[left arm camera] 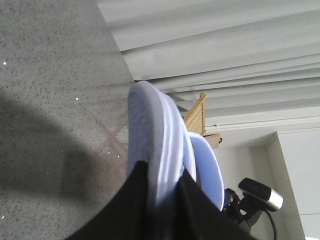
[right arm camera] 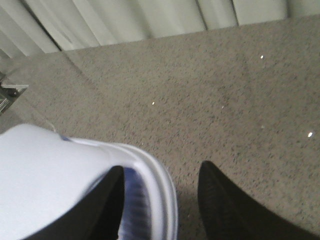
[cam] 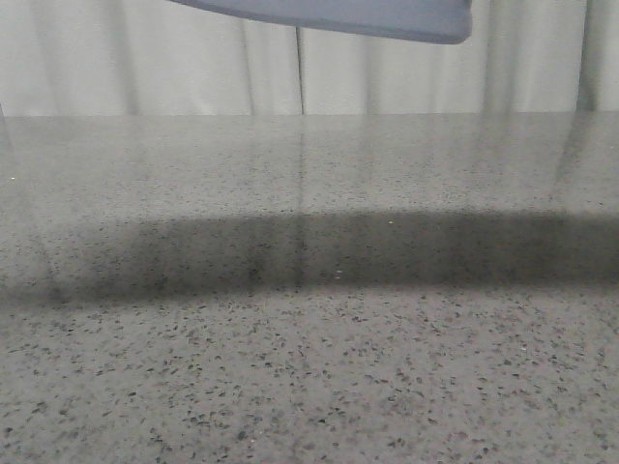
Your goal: Insert blue slippers together front up
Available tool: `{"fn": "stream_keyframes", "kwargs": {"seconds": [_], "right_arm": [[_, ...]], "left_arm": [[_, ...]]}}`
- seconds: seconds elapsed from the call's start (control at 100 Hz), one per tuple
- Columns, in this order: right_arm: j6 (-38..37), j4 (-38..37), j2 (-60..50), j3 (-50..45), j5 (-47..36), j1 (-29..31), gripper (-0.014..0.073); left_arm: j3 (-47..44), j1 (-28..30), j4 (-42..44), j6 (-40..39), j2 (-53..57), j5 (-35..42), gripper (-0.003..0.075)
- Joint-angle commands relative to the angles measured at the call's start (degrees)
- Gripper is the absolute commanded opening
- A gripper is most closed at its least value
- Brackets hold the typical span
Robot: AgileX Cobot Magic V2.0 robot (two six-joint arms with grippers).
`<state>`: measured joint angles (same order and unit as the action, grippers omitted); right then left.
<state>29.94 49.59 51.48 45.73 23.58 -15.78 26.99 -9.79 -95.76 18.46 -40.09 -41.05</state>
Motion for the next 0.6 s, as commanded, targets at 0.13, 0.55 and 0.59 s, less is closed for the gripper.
{"fn": "stream_keyframes", "kwargs": {"seconds": [0.13, 0.55, 0.59], "right_arm": [[1.28, -2.22, -6.14, 1.63, -10.36, -0.07, 0.0301], [1.56, -6.48, -14.69, 1.63, -15.10, -0.07, 0.0300], [1.56, -6.48, -14.69, 1.63, -14.99, -0.07, 0.0300]], "left_arm": [[2.08, -0.52, -2.22, -0.35, -4.72, -1.79, 0.0016], [2.08, -0.52, -8.92, 8.68, -15.48, -3.25, 0.0016], [2.08, -0.52, -10.60, 10.07, -16.55, -3.69, 0.0016]]}}
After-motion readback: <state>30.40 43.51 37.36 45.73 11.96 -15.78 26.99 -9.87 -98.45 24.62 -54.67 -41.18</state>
